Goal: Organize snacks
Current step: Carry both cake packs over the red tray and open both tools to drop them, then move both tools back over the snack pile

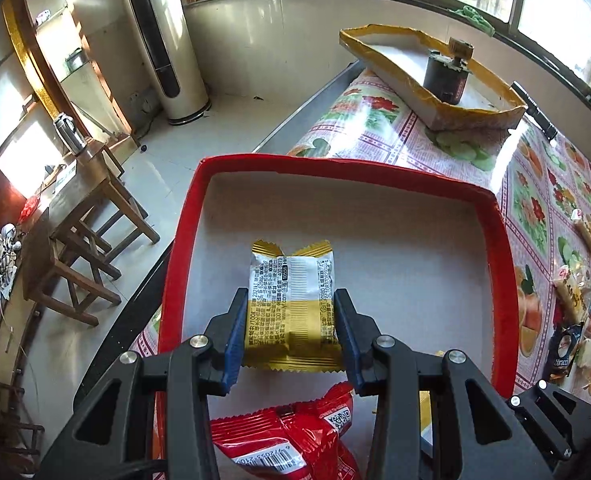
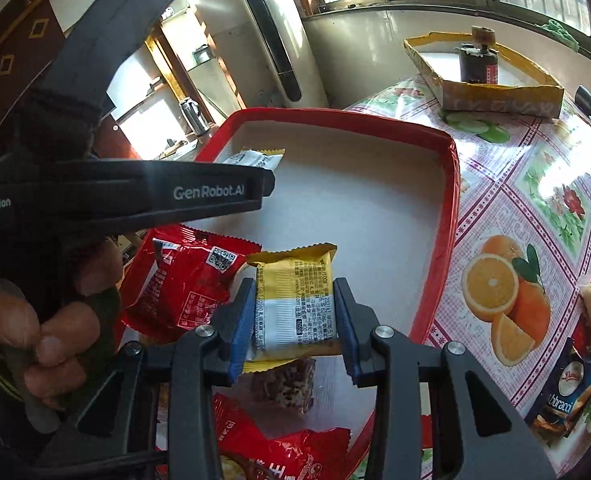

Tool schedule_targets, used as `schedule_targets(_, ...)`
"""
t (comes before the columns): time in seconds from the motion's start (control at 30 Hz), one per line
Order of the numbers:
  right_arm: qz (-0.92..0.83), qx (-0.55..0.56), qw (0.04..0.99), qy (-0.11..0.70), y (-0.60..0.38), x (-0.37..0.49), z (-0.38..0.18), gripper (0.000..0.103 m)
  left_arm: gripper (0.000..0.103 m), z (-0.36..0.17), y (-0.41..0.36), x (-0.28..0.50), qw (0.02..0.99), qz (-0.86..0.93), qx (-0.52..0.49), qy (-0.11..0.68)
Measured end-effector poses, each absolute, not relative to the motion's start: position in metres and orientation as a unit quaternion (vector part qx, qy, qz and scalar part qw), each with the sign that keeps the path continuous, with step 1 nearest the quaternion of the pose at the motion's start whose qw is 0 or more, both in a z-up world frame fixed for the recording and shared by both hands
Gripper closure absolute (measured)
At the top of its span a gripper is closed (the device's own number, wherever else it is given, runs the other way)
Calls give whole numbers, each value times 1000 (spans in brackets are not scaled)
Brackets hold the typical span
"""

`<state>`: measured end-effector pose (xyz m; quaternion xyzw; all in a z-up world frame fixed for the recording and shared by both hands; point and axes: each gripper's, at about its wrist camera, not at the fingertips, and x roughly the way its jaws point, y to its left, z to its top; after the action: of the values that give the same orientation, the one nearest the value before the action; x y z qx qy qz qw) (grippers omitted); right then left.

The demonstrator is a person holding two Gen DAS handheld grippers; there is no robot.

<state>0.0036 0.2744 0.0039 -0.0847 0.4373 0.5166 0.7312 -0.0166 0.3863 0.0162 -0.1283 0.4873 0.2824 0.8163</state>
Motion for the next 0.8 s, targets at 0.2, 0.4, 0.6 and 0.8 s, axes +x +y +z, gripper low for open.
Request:
schedule_targets(0.2,515,-90,726,448,280,6,-8,63,60,15,386,-17,811,287,-126,494)
schedule_targets(0.4,511,-92,731,444,281,6,-6,60,53,24,387,-20,815,286,-140,484)
schedule_targets(0.6,512,-63,741,430,256,1,10,50,46,43,379,-31,831,271,-162,458)
schedule_targets(0.8,500,-22,756,422,201,-3,21,50,46,57,347,-40,849,253,-157,437)
